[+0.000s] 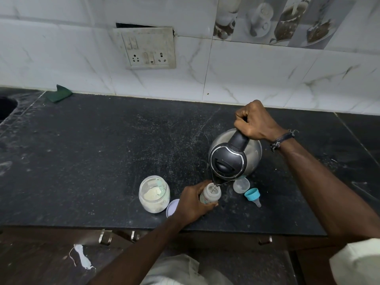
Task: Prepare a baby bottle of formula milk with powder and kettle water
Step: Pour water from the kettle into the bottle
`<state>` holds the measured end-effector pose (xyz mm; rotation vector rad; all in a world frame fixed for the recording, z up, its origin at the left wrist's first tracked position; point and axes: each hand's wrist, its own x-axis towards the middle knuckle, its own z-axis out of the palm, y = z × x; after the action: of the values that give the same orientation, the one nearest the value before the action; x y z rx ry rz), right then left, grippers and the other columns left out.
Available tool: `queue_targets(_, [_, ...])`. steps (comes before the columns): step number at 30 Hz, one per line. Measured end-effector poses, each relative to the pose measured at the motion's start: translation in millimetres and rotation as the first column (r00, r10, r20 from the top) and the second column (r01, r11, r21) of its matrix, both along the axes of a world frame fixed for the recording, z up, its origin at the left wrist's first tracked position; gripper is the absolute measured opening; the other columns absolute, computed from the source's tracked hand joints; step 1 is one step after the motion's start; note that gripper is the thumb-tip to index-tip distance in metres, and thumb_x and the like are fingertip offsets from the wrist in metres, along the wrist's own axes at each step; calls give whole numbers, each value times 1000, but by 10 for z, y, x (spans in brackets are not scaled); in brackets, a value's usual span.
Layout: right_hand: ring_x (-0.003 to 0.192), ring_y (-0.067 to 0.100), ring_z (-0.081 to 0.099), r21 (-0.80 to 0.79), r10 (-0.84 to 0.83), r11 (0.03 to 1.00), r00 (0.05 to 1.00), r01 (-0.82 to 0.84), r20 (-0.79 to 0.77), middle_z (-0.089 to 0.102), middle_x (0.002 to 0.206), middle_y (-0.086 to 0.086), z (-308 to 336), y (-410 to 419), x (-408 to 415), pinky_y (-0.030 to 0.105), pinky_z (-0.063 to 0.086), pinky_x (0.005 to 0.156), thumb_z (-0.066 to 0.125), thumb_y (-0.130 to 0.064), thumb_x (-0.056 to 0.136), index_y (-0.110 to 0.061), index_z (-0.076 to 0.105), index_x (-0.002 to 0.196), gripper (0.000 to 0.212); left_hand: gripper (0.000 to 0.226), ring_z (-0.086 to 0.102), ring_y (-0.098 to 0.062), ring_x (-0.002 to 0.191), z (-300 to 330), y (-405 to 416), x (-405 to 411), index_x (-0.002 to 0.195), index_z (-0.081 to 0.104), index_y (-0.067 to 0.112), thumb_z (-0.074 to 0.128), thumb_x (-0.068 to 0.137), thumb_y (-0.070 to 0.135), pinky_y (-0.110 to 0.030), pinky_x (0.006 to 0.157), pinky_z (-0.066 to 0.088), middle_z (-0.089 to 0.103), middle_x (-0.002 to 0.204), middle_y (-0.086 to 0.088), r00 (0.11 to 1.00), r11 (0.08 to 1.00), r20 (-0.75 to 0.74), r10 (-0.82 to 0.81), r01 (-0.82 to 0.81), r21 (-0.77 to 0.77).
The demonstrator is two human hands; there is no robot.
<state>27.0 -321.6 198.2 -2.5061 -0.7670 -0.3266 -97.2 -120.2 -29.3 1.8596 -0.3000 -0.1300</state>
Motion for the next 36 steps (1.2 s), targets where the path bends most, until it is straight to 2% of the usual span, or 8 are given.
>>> queue_targets(11, [39,7,21,-2,-5,1000,1000,5,-7,27,39,-8,17,-4,-26,12,19,43,44,-29,67,-25,30,43,28,62,70,-6,108,-3,0,-4,126,66,28,90,70,31,-44,96,57,75,114,13,1000,1000,11,3,-3,2])
queue_targets(20, [40,12,26,60,-46,997,997,49,-55,23,41,-7,-26,-65,12,13,20,42,43,-26,65,-20,29,43,27,62,71,-7,107,13,-1,-1,125,63,38,90,70,32,-46,94,57,75,112,14,1000,1000,-2,-5,5,3])
queue_targets(25, [44,9,20,98,-87,991,993,94,-73,27,41,5,-57,-127,81,25,19,44,43,-30,63,-11,32,42,31,59,71,-7,105,21,7,-7,124,64,36,90,71,31,-45,93,58,76,110,13,1000,1000,8,-8,8,4])
queue_targets(27, [46,15,25,122,-102,986,990,114,-94,32,42,20,-76,-142,111,27,20,47,44,-29,63,0,35,43,35,58,71,-6,104,31,7,-10,123,65,34,90,71,31,-44,92,58,76,109,14,1000,1000,18,-2,2,8])
queue_targets(30, [48,16,31,173,-123,974,981,148,-149,41,45,26,-101,-154,146,29,24,47,43,-32,60,6,40,45,41,52,72,-8,101,42,10,-11,119,67,31,90,71,31,-45,89,58,76,106,13,1000,1000,17,0,0,18])
queue_targets(32, [48,18,34,211,-134,962,973,173,-187,42,46,28,-122,-166,179,32,27,45,44,-32,59,4,39,44,39,52,72,-8,100,50,14,-16,118,67,30,90,71,31,-44,89,58,76,106,13,1000,1000,19,8,-8,19])
queue_targets(34, [49,21,38,260,-141,945,963,200,-229,41,45,27,-136,-166,214,36,31,45,46,-30,59,-9,40,40,29,55,71,-7,103,60,13,-19,121,67,31,90,71,30,-44,92,58,76,109,13,1000,1000,19,11,-12,14])
queue_targets(36, [51,21,42,316,-157,919,953,237,-257,41,42,15,-136,-167,246,33,31,48,48,-28,60,-19,43,36,25,64,70,-5,108,62,8,-27,127,62,35,91,70,31,-42,96,57,75,115,13,1000,1000,15,17,-18,12])
